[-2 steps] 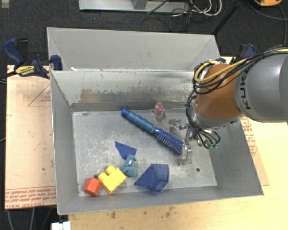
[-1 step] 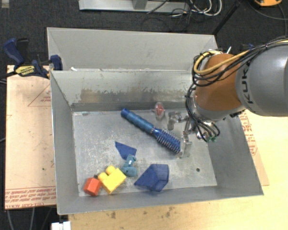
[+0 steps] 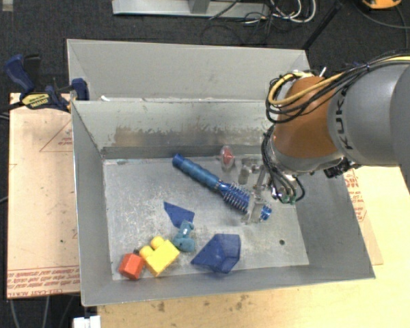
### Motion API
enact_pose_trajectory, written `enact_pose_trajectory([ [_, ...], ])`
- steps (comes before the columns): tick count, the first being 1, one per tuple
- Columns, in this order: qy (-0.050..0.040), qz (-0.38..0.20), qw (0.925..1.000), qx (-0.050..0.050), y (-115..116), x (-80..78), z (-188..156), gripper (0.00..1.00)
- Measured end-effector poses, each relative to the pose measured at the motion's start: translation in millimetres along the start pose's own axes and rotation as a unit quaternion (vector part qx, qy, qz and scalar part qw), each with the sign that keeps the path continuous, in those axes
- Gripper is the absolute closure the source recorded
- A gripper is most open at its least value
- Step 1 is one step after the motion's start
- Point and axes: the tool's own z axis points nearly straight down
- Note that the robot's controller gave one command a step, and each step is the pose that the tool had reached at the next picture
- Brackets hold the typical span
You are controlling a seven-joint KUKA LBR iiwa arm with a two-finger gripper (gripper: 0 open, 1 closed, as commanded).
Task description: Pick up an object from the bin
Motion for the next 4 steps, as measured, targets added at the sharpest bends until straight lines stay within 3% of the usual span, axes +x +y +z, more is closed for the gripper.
enact_pose_trajectory([
  [1,0.0009,0.064,0.9979,0.0,5,-12.9,31,0.0],
  [2,0.0004,0.063,0.998,0.0,6,-13.2,31,0.0],
  [3,0.0006,0.063,0.998,0.0,6,-12.9,31,1.0],
  [4,0.0001,0.062,0.9981,0.001,6,-13.3,10,1.0],
])
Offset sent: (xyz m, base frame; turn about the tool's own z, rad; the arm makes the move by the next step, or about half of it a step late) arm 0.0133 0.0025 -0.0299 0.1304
